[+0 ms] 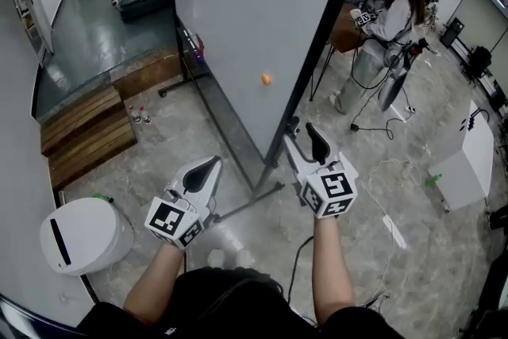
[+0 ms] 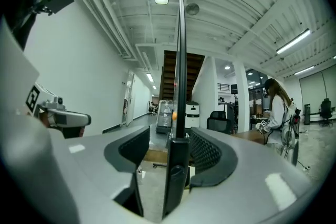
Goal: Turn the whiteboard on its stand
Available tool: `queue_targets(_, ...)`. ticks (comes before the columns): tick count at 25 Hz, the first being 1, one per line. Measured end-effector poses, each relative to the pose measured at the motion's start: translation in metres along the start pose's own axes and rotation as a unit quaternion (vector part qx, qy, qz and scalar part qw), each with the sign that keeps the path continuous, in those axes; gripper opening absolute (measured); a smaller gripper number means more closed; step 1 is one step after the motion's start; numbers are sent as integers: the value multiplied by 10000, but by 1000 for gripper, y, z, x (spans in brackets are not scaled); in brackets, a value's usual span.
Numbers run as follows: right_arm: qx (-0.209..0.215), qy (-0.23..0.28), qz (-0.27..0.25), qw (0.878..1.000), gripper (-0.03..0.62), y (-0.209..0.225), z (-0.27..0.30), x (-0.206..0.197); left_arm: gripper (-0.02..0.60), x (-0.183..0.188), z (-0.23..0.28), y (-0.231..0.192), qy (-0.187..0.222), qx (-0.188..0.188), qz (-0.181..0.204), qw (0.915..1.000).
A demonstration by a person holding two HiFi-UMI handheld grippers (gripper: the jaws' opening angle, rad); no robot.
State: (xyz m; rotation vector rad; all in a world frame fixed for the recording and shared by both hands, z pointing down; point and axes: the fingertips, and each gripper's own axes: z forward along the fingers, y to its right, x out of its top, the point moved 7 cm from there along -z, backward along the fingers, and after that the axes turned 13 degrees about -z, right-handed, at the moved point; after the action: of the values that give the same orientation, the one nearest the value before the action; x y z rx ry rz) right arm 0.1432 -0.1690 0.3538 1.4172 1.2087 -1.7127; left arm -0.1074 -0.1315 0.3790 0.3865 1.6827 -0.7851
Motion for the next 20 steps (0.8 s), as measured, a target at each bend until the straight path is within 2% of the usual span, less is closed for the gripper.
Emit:
queue_targets(3,101,313,-34,9995,223,-15,-6,24,3,9,3,1,54,-12,80,10000)
queue_targets(6,126,588,37,9982,127,-31,-9,36,3,16,2,2,131,19,119,9998)
queue_targets(10,335,782,225,9961,41,-54,-5,38,3,19,-2,-1,163,110,159,9997)
queue_targets(20,886,747,675,9910,8,-103,11,32,3,29,-18,-15,228,363,234,9988)
